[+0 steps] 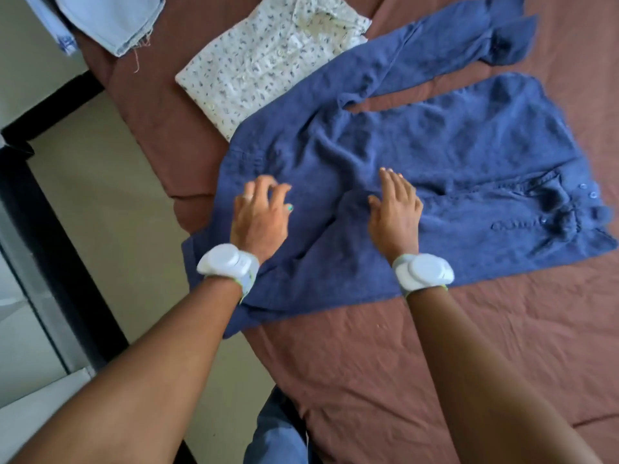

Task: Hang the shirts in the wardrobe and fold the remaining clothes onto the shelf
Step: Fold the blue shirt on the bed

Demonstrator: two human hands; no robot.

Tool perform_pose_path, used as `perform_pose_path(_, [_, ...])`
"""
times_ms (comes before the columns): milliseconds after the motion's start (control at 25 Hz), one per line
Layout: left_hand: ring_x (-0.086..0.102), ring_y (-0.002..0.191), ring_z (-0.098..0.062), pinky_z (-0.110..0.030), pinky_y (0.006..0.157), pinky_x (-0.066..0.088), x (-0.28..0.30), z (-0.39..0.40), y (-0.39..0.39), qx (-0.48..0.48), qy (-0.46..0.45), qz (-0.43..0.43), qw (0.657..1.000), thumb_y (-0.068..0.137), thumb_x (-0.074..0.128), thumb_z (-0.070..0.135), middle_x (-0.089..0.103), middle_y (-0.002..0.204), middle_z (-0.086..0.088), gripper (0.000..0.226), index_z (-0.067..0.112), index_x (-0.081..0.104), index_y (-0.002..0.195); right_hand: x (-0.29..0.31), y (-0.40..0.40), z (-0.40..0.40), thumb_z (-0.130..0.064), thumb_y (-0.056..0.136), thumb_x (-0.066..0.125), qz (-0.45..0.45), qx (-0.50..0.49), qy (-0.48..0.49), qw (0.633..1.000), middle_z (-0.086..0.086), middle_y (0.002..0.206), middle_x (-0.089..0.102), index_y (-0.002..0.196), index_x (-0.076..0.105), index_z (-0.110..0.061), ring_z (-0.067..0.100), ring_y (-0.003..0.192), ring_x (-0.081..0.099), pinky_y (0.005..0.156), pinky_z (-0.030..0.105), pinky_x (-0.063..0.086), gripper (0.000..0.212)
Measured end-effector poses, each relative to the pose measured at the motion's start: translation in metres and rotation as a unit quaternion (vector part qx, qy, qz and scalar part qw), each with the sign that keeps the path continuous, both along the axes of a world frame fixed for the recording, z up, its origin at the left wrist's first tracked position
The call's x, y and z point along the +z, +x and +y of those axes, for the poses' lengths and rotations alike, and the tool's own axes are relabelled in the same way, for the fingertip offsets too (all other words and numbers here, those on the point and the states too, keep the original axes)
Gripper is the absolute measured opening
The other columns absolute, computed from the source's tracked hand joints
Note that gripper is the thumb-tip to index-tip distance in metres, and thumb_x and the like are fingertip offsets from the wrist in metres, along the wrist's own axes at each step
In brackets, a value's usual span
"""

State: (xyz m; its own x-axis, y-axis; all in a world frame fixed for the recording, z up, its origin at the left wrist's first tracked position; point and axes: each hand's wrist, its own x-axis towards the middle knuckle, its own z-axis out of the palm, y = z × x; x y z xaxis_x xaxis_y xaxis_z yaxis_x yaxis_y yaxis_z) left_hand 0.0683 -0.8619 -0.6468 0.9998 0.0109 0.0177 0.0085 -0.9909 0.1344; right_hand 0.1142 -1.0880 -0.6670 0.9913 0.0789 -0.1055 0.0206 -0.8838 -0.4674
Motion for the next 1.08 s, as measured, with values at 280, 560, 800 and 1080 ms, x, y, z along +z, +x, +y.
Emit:
perform_pose_path(280, [0.039,0.133,-0.035,-0.046,0.115,0.024,-0.009,-0.058,0.194,-0.238,0.046,0.158,0.957,0.092,0.053,0.018,0.029,0.152,-0.014,0.065,0.004,0.025,0.149,0.006,0.153,-0.037,0.001,0.081,0.06,0.069,0.042,-0.072,0.994,0.016,0.148,0.038,0.146,0.032,-0.005,0.037,0.135,0.032,0.108,0.051,0.033,0.071])
perform_pose_path(560, [0.057,0.107,-0.032,-0.051,0.118,0.006,-0.001,-0.037,0.226,-0.293,0.287,0.167,0.897,0.089,0.056,0.021,0.065,0.099,-0.012,0.024,0.014,0.06,0.111,0.004,0.194,-0.054,-0.031,0.07,0.081,0.085,0.208,-0.258,0.94,0.007,0.14,0.046,0.139,0.04,-0.019,0.029,0.136,0.027,0.108,0.071,0.003,0.081])
perform_pose_path(800, [0.058,0.107,-0.033,-0.044,0.113,0.026,0.046,-0.035,0.225,-0.413,0.232,0.189,0.86,0.085,0.055,0.036,0.067,0.088,-0.014,0.026,0.015,0.07,0.087,0.041,0.201,-0.113,-0.029,0.076,0.074,0.09,0.156,-0.467,0.866,0.009,0.106,0.068,0.108,0.07,-0.021,0.031,0.13,0.028,0.108,0.072,0.005,0.034])
perform_pose_path(1080, [0.052,0.117,-0.041,-0.039,0.089,0.044,0.095,-0.105,0.152,-0.307,0.115,0.398,0.857,0.09,0.057,0.045,0.051,0.129,-0.027,0.065,0.019,0.033,0.144,0.069,0.132,-0.218,-0.002,0.085,0.055,0.026,-0.074,-0.432,0.899,0.021,0.115,0.062,0.106,0.067,-0.001,0.039,0.13,0.03,0.107,0.068,0.014,0.024])
